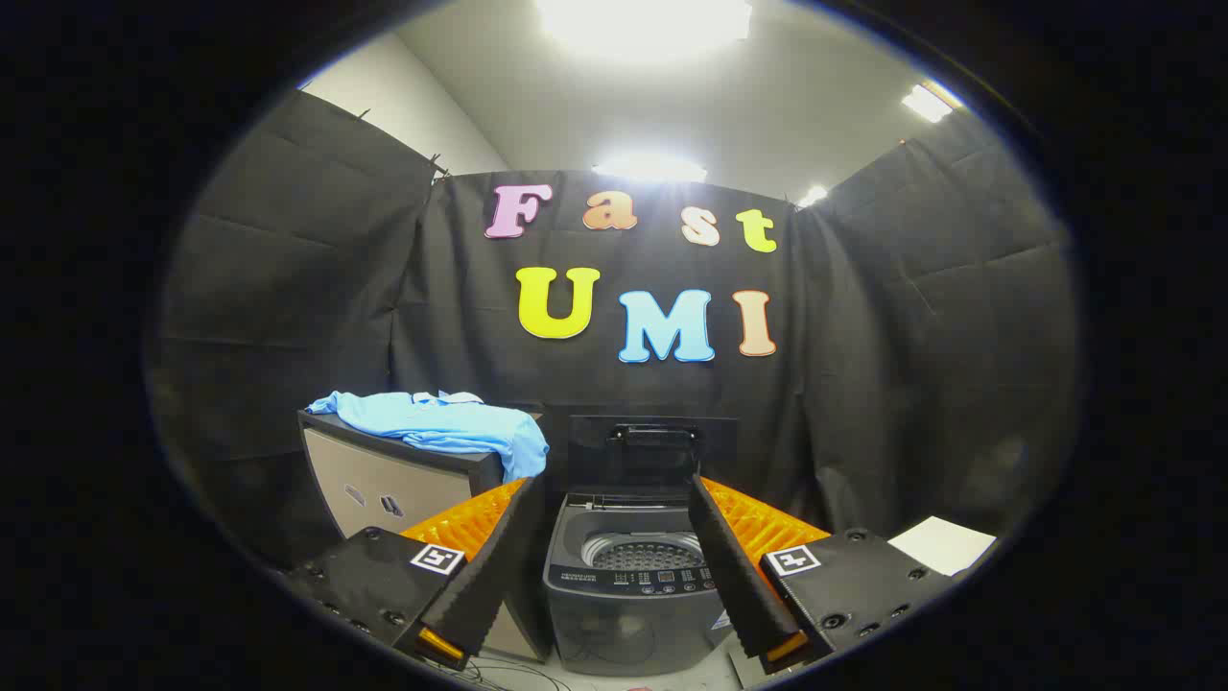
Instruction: Put the clothes into the washing machine and then close the washing machine lid.
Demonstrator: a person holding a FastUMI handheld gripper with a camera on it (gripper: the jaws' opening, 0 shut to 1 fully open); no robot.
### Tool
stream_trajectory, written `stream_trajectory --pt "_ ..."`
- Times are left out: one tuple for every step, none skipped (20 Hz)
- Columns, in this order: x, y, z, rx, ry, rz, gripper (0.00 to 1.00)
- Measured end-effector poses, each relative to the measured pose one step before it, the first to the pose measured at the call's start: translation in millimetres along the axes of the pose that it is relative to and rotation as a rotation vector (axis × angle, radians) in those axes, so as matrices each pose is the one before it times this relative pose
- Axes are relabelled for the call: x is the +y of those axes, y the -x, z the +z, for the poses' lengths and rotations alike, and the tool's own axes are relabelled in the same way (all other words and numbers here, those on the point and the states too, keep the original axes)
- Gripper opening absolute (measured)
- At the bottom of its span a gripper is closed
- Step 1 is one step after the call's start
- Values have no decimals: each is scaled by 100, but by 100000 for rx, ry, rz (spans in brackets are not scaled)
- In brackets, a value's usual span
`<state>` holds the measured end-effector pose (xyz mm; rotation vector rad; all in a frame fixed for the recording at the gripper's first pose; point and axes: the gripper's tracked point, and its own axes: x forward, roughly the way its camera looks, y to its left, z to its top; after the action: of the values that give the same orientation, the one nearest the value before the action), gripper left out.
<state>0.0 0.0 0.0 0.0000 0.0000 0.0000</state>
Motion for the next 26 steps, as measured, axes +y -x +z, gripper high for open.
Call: stream_trajectory --pt "-69 -72 -73 -48 213 116 98" --pt "4 -44 70 -231 -15 275 98" --pt "27 16 30 -155 -211 51 98" --pt "-24 -20 -11 22 -290 126 98" --pt "-17 36 -22 -4 -234 -8 98" --pt "0 -34 99 -229 -104 3 98" --pt "25 58 -117 271 20 193 98" --pt "12 -20 76 -4 197 133 98" --pt "-22 117 78 -323 202 38 98" --pt "-71 48 118 -284 124 0 98" --pt "-4 143 -101 -33 -67 7 98" --pt "-54 80 -33 197 -252 -74 98" --pt "20 -19 -129 295 -238 -91 98" --pt "-29 64 69 142 -180 -168 98" --pt "-69 -26 74 25 -117 -167 98" --pt "-7 24 152 -211 -87 -161 98" --pt "14 -61 94 -181 -95 -128 98" --pt "86 -32 180 -96 -102 97 98" --pt "115 -163 59 -68 -1 65 98" --pt "75 -170 256 -206 45 62 98" --pt "149 -363 160 -67 -77 211 98" --pt "157 -235 154 77 -190 320 98" --pt "290 -235 201 -19 -222 315 98" --pt "243 -327 214 38 -210 360 98" --pt "226 -428 275 -79 -147 336 98" --pt "214 -354 322 -62 -113 285 98"
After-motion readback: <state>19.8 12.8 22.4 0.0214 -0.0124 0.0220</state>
